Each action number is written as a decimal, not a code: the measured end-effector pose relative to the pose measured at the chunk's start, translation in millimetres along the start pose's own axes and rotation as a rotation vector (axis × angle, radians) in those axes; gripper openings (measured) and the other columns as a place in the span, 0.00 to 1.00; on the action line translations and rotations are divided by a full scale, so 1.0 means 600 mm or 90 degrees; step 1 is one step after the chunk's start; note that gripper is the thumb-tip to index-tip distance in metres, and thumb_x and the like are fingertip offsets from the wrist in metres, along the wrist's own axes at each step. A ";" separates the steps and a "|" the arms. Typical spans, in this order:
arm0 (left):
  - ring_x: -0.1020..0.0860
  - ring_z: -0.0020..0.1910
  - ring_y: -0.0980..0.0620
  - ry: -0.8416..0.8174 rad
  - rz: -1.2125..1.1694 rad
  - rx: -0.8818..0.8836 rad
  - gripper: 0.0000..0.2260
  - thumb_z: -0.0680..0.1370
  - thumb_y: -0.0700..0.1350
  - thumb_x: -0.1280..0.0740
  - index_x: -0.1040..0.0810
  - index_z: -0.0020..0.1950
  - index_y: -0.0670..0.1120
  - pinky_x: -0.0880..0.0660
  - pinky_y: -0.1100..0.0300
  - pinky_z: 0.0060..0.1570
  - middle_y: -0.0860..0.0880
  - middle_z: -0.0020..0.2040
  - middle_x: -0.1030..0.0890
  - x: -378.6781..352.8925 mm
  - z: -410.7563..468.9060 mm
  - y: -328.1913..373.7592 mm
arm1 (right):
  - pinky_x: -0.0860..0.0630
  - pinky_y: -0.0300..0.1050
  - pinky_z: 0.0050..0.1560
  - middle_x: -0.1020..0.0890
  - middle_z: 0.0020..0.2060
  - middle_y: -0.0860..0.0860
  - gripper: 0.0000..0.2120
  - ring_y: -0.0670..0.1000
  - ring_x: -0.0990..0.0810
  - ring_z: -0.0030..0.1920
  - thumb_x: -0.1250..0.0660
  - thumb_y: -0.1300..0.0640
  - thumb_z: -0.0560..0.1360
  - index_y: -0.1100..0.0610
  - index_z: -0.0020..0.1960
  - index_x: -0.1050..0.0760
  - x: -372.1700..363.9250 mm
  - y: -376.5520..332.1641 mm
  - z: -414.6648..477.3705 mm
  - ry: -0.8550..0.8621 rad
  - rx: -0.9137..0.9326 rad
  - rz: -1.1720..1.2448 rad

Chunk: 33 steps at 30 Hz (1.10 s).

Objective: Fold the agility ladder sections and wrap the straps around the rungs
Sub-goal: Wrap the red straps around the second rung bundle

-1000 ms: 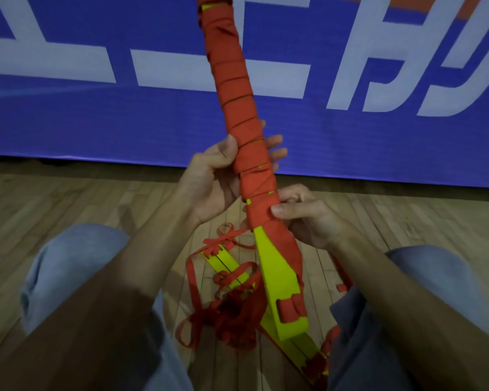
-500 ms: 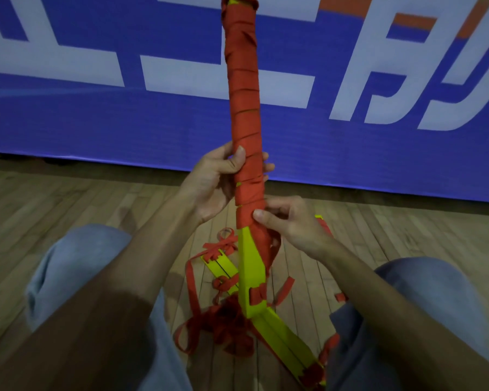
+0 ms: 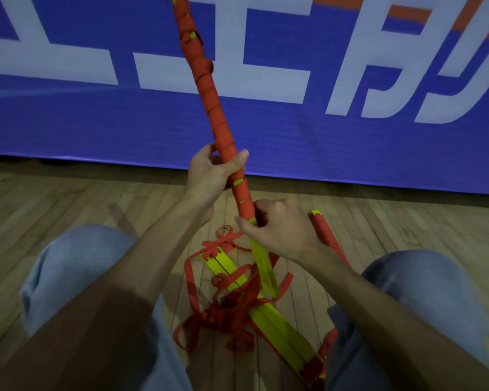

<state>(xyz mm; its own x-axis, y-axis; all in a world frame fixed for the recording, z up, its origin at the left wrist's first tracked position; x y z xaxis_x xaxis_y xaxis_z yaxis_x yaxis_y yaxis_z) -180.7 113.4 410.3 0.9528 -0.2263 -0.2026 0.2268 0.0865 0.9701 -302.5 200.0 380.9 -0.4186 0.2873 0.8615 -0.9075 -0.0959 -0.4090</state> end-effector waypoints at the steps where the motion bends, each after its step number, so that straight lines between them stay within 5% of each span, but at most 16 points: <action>1: 0.18 0.51 0.41 -0.002 0.014 -0.007 0.21 0.74 0.45 0.26 0.28 0.63 0.41 0.19 0.50 0.46 0.45 0.49 0.22 -0.001 -0.001 0.000 | 0.26 0.44 0.35 0.25 0.26 0.47 0.17 0.48 0.25 0.29 0.36 0.39 0.74 0.50 0.35 0.27 0.003 0.002 0.001 0.018 0.000 -0.003; 6: 0.17 0.42 0.52 -0.036 0.011 -0.020 0.17 0.77 0.45 0.30 0.29 0.64 0.43 0.22 0.56 0.39 0.45 0.48 0.20 -0.007 -0.007 0.020 | 0.32 0.42 0.31 0.25 0.26 0.47 0.14 0.46 0.26 0.28 0.35 0.45 0.76 0.51 0.35 0.27 0.010 0.017 0.005 0.024 -0.005 0.041; 11: 0.19 0.42 0.49 -0.066 -0.087 -0.045 0.06 0.79 0.42 0.35 0.24 0.55 0.47 0.24 0.52 0.45 0.48 0.43 0.17 0.005 -0.010 0.044 | 0.29 0.41 0.31 0.21 0.28 0.52 0.13 0.46 0.25 0.27 0.30 0.51 0.76 0.60 0.37 0.21 0.042 0.012 0.007 -0.012 0.077 0.201; 16: 0.17 0.44 0.53 -0.240 -0.201 -0.038 0.11 0.78 0.46 0.36 0.24 0.59 0.45 0.20 0.57 0.40 0.50 0.45 0.16 -0.003 -0.027 0.061 | 0.31 0.37 0.23 0.16 0.37 0.64 0.13 0.45 0.27 0.23 0.31 0.58 0.76 0.70 0.45 0.20 0.059 0.007 0.009 -0.145 0.103 0.495; 20: 0.18 0.53 0.46 -0.333 -0.309 0.048 0.21 0.73 0.56 0.35 0.18 0.57 0.43 0.21 0.51 0.54 0.43 0.58 0.18 -0.019 -0.040 0.049 | 0.30 0.37 0.23 0.14 0.39 0.51 0.13 0.45 0.21 0.27 0.35 0.60 0.75 0.69 0.50 0.20 0.066 0.003 -0.001 -0.207 0.097 0.613; 22: 0.18 0.52 0.46 -0.350 -0.357 0.093 0.22 0.74 0.57 0.39 0.16 0.54 0.44 0.21 0.52 0.54 0.43 0.58 0.18 -0.030 -0.045 0.041 | 0.23 0.51 0.30 0.13 0.40 0.54 0.19 0.62 0.17 0.34 0.30 0.54 0.72 0.71 0.50 0.21 0.072 0.007 0.000 -0.250 0.098 0.672; 24: 0.17 0.48 0.47 -0.336 -0.391 0.130 0.22 0.73 0.57 0.40 0.14 0.49 0.43 0.19 0.53 0.49 0.43 0.53 0.16 -0.037 -0.046 0.036 | 0.31 0.79 0.42 0.14 0.43 0.60 0.24 0.78 0.22 0.43 0.28 0.47 0.70 0.70 0.50 0.20 0.073 0.011 0.002 -0.300 0.102 0.690; 25: 0.16 0.45 0.47 -0.321 -0.394 0.140 0.22 0.72 0.56 0.39 0.14 0.48 0.42 0.19 0.54 0.47 0.43 0.51 0.16 -0.036 -0.043 0.032 | 0.34 0.81 0.45 0.15 0.43 0.61 0.26 0.78 0.22 0.45 0.27 0.46 0.70 0.71 0.51 0.20 0.073 0.013 0.004 -0.308 0.085 0.686; 28: 0.17 0.42 0.47 -0.281 -0.360 0.149 0.22 0.72 0.55 0.37 0.20 0.55 0.40 0.19 0.54 0.45 0.43 0.48 0.16 -0.027 -0.035 0.031 | 0.23 0.61 0.43 0.15 0.37 0.57 0.16 0.61 0.18 0.38 0.30 0.51 0.72 0.66 0.46 0.18 0.069 0.020 0.006 -0.291 0.050 0.638; 31: 0.17 0.41 0.48 -0.244 -0.275 0.125 0.21 0.71 0.53 0.35 0.25 0.60 0.43 0.19 0.55 0.46 0.45 0.46 0.16 -0.019 -0.027 0.032 | 0.27 0.33 0.30 0.17 0.29 0.48 0.11 0.42 0.21 0.27 0.32 0.58 0.78 0.57 0.38 0.19 0.068 0.015 0.006 -0.236 0.033 0.513; 33: 0.17 0.41 0.48 -0.219 -0.216 0.085 0.19 0.70 0.52 0.33 0.23 0.59 0.46 0.19 0.56 0.46 0.46 0.46 0.16 -0.015 -0.022 0.032 | 0.29 0.31 0.26 0.16 0.30 0.49 0.11 0.43 0.22 0.24 0.31 0.55 0.77 0.61 0.39 0.19 0.061 0.020 0.012 -0.160 0.015 0.396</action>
<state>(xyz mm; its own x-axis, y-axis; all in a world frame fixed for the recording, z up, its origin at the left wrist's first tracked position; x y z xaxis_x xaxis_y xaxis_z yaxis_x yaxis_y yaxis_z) -182.0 129.8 429.2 0.7034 -0.5284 -0.4755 0.4628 -0.1674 0.8705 -329.3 202.7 409.7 -0.8566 -0.0590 0.5126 -0.4940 -0.1931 -0.8478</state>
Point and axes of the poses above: each hand's wrist, its own z-axis towards the middle knuckle, its own x-axis out of the back of the hand, y = z × x, the point moved 2 cm from there along z, towards the middle knuckle
